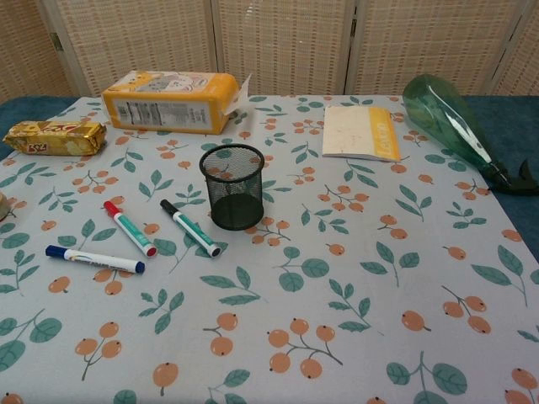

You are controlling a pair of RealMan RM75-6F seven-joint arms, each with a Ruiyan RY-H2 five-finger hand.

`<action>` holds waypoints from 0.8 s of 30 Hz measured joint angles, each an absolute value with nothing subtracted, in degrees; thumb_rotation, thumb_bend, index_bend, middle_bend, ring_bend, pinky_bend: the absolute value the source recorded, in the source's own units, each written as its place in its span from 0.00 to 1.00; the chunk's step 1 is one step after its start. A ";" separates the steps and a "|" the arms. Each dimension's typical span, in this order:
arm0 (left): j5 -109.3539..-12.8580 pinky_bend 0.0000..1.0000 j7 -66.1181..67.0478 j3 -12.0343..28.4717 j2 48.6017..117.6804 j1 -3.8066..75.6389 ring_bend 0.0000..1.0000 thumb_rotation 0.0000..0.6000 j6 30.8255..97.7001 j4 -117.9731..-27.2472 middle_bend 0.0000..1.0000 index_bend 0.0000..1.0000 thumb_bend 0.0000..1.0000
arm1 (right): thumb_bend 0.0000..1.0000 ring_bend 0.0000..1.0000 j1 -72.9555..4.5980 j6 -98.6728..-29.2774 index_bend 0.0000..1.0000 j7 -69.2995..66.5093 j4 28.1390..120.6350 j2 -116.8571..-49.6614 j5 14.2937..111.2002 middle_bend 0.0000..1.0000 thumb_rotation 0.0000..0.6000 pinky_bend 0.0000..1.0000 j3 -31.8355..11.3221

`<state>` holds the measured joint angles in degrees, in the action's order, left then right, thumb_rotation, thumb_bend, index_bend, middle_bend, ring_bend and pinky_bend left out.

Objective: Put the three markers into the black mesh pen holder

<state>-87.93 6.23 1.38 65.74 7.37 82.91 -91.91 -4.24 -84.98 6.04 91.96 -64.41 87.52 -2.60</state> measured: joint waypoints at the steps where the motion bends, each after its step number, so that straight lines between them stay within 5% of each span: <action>1: -88.21 0.26 6.20 1.28 65.74 7.38 0.00 1.00 82.97 -91.93 0.00 0.00 0.27 | 0.11 0.00 -4.30 -84.83 0.00 6.08 91.96 -64.42 87.54 0.00 1.00 0.00 -2.57; 21: -90.35 0.26 4.79 -0.01 64.16 5.25 0.02 1.00 86.73 -93.21 0.00 0.00 0.27 | 0.11 0.00 -6.31 -81.94 0.00 8.43 92.57 -65.50 87.20 0.00 1.00 0.00 -2.79; 24: -90.81 0.32 4.96 0.10 64.17 5.07 0.17 1.00 87.54 -93.32 0.00 0.00 0.27 | 0.11 0.00 -6.46 -81.74 0.00 8.33 92.59 -65.45 87.50 0.00 1.00 0.00 -2.55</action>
<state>-90.81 4.96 0.10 64.17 5.07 87.54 -93.32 -6.46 -81.74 8.33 92.59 -65.45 87.50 -2.55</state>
